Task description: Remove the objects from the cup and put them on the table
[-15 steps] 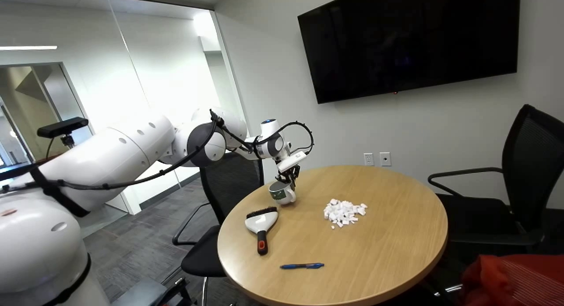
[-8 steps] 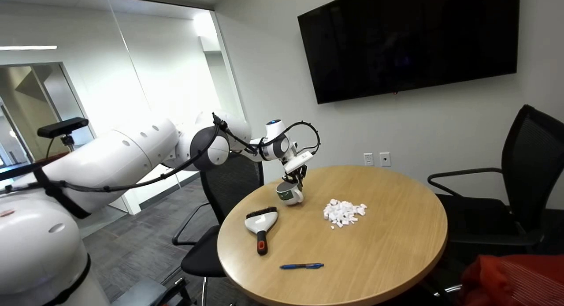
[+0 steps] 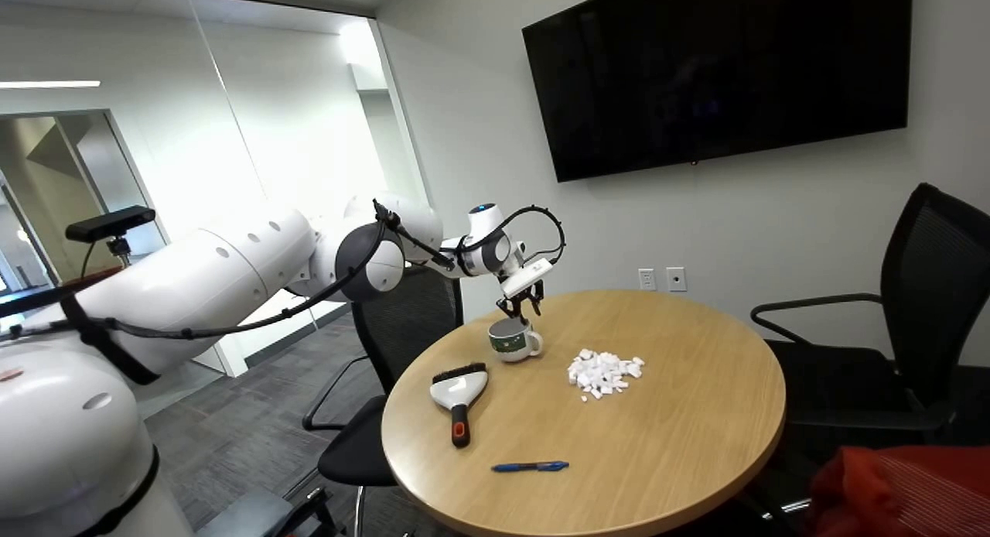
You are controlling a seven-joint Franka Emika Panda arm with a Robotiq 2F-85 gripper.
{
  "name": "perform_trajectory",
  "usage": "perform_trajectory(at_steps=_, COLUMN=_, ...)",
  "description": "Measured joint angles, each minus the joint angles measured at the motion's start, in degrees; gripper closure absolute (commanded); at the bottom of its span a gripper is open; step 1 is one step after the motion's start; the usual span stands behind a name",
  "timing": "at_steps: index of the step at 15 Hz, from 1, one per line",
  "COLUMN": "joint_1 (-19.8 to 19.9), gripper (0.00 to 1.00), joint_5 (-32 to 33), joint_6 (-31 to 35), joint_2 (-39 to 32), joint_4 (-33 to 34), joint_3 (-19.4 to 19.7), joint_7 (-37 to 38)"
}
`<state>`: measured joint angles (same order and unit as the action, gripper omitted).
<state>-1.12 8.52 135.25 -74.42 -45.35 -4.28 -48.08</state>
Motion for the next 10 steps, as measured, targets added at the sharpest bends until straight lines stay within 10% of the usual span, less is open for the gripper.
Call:
perform_trajectory(at_steps=3, joint_1=0.69, gripper=0.0, joint_5=-0.6, joint_6=-0.19, joint_2=0.63, joint_4=0.51, joint_3=-1.15, joint_7=-0.36)
perform_trajectory(at_steps=10, joint_1=4.98, gripper=0.0, joint_5=-2.28, joint_6=-8.77, joint_2=8.39, joint_4=-1.72, joint_3=-7.62, joint_7=-7.24)
